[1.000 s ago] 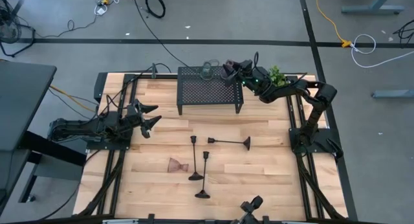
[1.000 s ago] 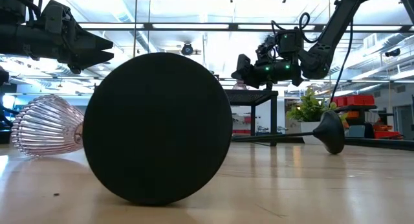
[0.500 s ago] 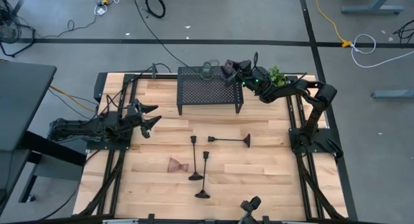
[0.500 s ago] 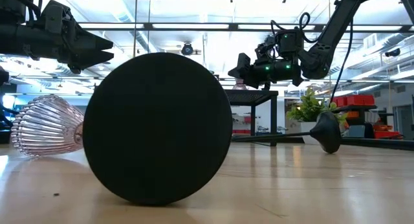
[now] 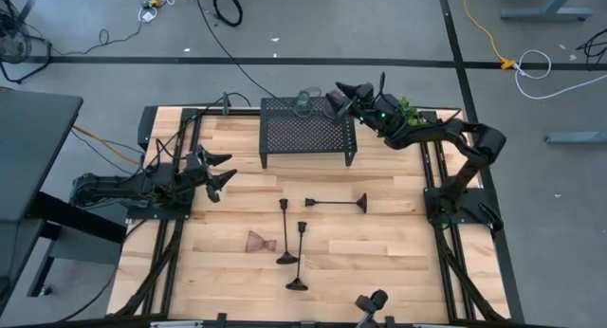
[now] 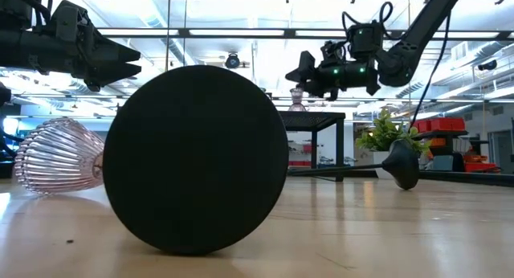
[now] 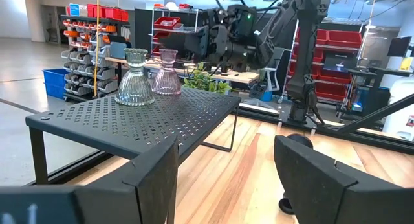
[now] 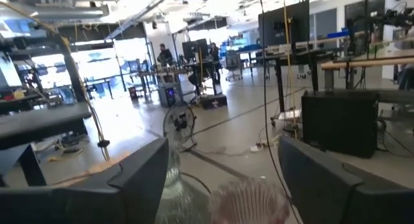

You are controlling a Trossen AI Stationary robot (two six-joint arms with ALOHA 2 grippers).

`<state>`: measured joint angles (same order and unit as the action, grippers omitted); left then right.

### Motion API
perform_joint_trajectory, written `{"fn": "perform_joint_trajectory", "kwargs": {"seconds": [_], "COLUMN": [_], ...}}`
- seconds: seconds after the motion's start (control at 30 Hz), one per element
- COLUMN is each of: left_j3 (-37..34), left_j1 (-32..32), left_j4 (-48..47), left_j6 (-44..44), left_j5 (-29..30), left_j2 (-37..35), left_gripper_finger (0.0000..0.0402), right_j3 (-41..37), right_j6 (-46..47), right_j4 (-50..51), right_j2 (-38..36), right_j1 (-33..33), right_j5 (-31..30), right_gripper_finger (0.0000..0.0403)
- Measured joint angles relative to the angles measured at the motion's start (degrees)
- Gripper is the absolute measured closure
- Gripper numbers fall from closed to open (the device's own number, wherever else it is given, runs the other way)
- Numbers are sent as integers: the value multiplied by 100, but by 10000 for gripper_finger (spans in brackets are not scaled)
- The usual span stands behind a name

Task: Pick & Place candle stick holders
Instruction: Put the pink glass candle holder on the shelf

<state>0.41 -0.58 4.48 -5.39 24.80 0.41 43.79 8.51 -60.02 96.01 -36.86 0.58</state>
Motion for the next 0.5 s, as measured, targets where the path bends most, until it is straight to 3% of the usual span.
{"fn": "perform_joint_trajectory", "kwargs": {"seconds": [0.27,0.5], "left_j3": [0,-2], "left_j1": [0,0], "left_j4": [-1,17], "left_j6": [-24,-426], "left_j5": [-5,-567], "left_j2": [0,1], "left_gripper_finger": [147,147], "right_j3": [0,0], "right_j6": [112,357], "right_j4": [526,677], "right_j2": [-642,-1294], "right_j1": [128,508], "right_j5": [67,979], "right_gripper_finger": [117,117]}}
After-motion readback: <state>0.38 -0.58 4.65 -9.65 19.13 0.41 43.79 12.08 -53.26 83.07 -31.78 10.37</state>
